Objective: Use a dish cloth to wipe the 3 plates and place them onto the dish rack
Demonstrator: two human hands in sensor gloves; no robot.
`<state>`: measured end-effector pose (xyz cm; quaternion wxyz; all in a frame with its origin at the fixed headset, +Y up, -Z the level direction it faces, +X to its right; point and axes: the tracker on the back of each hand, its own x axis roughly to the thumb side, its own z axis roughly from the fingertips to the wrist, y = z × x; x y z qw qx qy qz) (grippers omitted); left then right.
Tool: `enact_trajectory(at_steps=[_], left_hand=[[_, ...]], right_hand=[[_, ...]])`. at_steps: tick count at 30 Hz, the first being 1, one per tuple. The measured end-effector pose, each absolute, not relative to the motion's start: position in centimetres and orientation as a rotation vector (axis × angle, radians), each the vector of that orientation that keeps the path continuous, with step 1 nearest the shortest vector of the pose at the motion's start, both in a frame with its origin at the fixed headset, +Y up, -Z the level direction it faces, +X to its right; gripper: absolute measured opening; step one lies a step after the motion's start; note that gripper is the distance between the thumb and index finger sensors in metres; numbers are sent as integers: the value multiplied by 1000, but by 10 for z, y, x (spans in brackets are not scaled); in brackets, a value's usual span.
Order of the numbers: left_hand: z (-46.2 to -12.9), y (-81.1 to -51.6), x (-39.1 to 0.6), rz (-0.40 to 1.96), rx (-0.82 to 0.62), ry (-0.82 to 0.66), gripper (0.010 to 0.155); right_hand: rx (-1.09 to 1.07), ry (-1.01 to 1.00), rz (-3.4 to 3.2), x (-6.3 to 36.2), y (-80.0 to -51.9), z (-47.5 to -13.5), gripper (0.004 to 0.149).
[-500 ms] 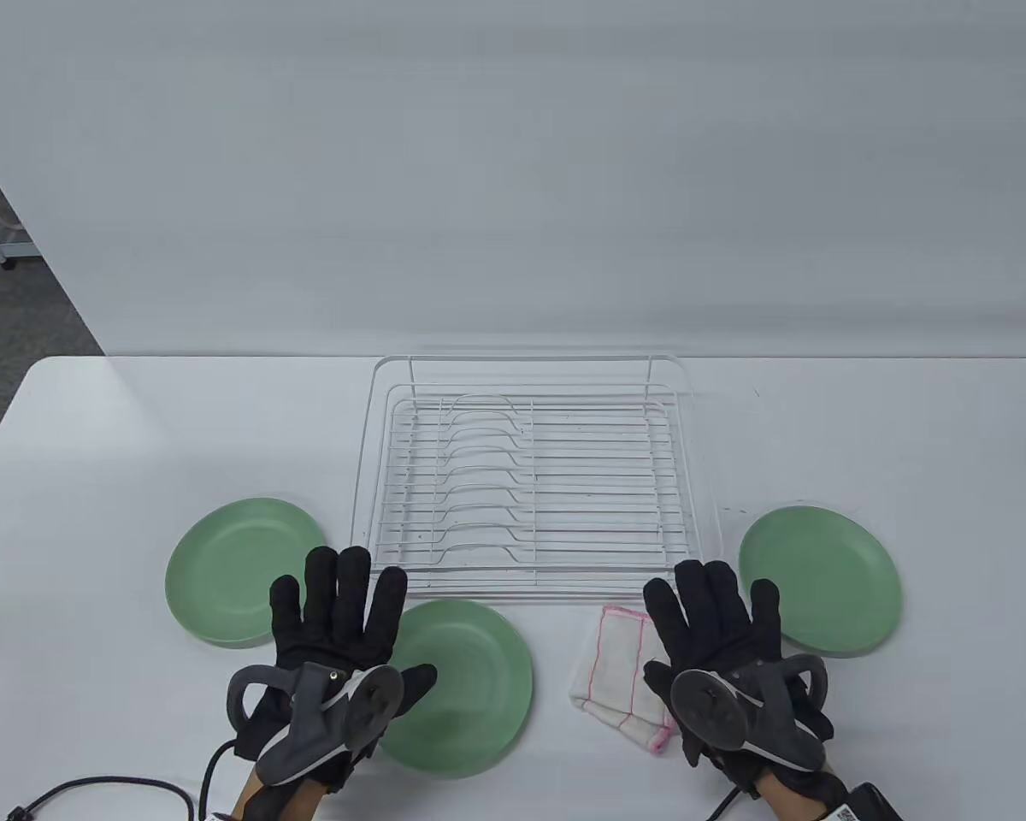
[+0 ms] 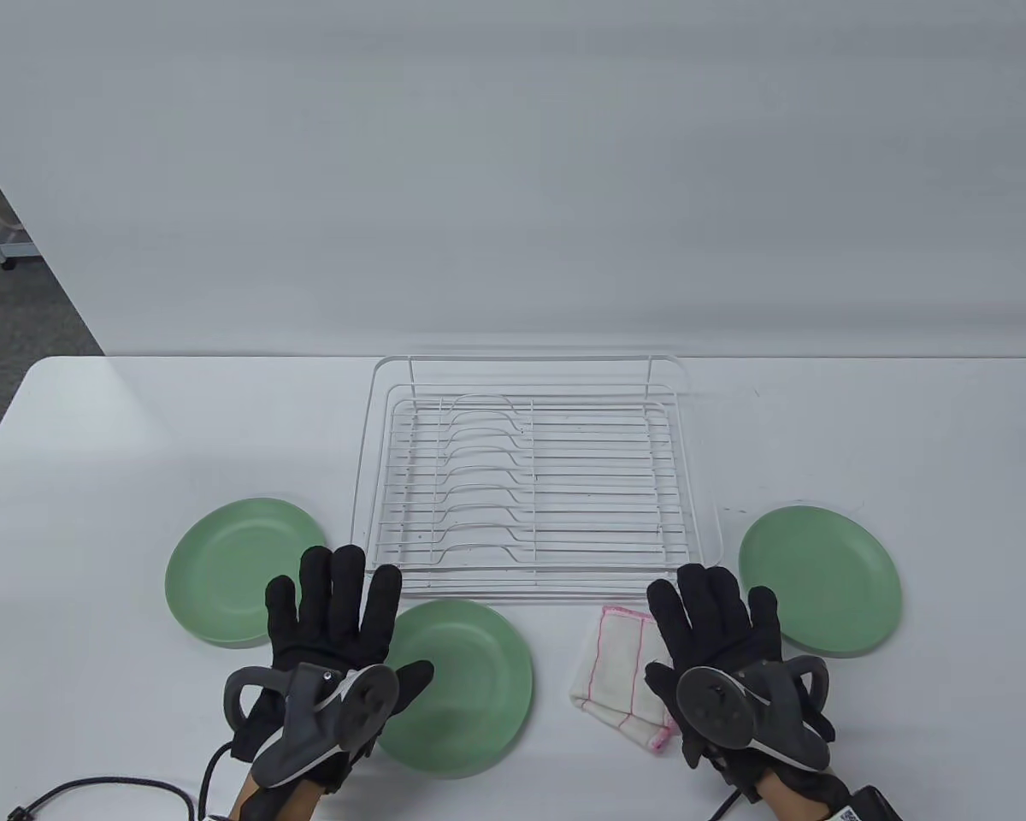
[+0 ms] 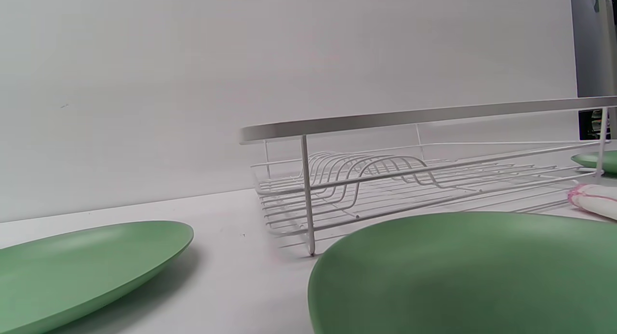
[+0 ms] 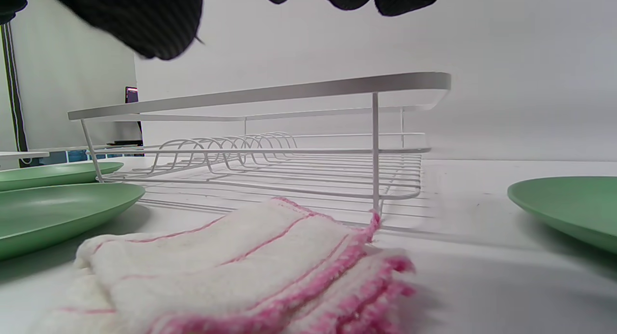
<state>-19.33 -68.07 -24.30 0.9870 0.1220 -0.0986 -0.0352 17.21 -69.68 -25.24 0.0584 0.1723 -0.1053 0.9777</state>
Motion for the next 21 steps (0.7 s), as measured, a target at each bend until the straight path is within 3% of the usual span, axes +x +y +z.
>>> enact_trajectory(at_steps=[6,11,14,18,19,20,21], left_hand=[[-244,-680,-193,-50,246,-208,100],[-244,-680,-195,-32,239,-208,100],[-244,-680,-196,-20,237,-206,100],[-244,-680,-197,-12,231,-204,100],[-244,-680,-197,-9,230,-203,100],[-245,-680,-197,-6,229,-203,100],[-245,-680,-197,-4,229,-203,100]], right_hand=[[597,-178,2887,171,-701,-254,87],[659,255,2908,155,-728,-259,95],[684,416,3015,142,-744,-260,98],[706,429,3116,129,-754,-260,94],[705,418,3128,128,-755,-259,113],[703,392,3146,125,-756,-259,109],[707,362,3159,124,-756,-258,86]])
